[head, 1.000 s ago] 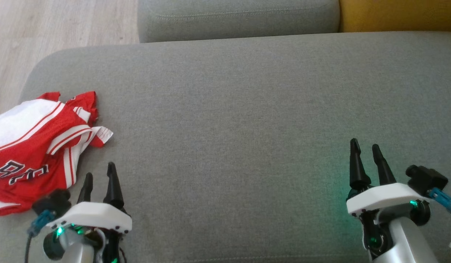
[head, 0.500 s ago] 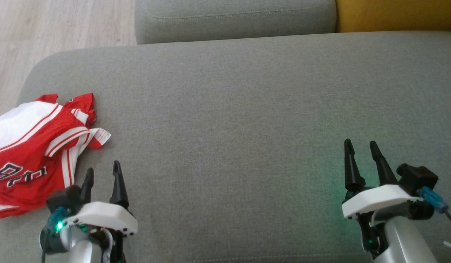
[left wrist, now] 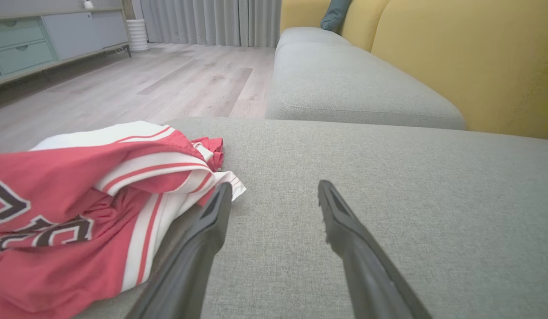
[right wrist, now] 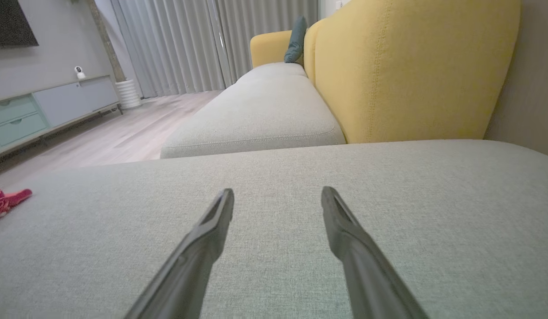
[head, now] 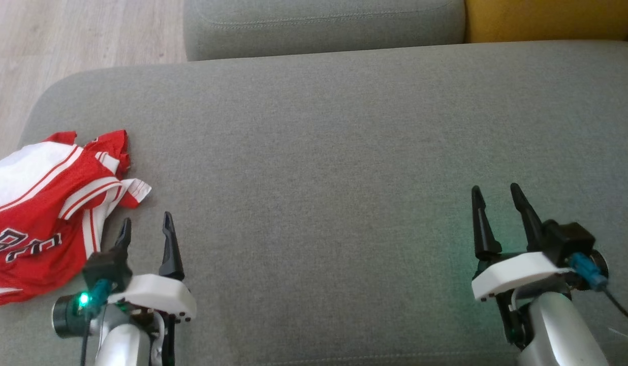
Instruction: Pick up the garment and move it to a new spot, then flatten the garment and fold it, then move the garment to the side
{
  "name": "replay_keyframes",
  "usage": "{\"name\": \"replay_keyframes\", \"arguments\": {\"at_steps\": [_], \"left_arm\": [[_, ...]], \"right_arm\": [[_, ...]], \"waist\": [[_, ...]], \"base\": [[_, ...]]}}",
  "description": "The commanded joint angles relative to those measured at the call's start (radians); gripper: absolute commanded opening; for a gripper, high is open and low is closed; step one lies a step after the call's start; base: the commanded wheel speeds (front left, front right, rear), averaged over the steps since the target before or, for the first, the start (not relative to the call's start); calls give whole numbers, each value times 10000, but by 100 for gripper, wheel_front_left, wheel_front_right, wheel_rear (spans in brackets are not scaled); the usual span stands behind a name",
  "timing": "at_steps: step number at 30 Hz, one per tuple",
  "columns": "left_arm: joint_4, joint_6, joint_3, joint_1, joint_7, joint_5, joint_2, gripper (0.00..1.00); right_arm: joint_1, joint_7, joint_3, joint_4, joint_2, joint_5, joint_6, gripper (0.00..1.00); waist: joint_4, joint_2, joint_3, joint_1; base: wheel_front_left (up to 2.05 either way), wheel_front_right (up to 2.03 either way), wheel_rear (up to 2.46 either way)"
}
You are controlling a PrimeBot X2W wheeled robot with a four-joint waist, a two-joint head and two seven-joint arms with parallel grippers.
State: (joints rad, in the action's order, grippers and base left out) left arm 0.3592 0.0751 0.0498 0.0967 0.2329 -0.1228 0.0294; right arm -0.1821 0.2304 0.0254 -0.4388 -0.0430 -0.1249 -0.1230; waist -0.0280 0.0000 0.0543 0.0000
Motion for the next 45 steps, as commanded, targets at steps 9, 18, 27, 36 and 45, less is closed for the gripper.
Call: {"name": "replay_keyframes", "arguments": {"at_steps": [9, 18, 27, 36, 45], "left_arm": [[-230, 216, -208, 541, 289, 785, 208, 100], [-220, 250, -219, 480, 289, 682, 208, 100], [-182, 272, -149, 479, 289, 508, 208, 100], [-105, 313, -69, 352, 289, 394, 208, 100], [-62, 347, -409, -17, 289, 478, 211, 100]], "right_arm": [[-559, 314, 280, 89, -72, 842, -77, 100], [-540, 314, 233, 44, -72, 736, -77, 100], [-581, 314, 851, 92, -72, 601, -77, 100], [-536, 314, 1294, 39, -72, 514, -77, 100], [-324, 314, 1596, -29, -72, 483, -77, 100]], "waist": [[-4, 0, 2, 0], [34, 0, 14, 0], [1013, 0, 74, 0], [2741, 0, 5, 0], [4730, 0, -119, 0]], "base": [[0, 0, 0], [0, 0, 0], [0, 0, 0], [0, 0, 0], [0, 0, 0]]}}
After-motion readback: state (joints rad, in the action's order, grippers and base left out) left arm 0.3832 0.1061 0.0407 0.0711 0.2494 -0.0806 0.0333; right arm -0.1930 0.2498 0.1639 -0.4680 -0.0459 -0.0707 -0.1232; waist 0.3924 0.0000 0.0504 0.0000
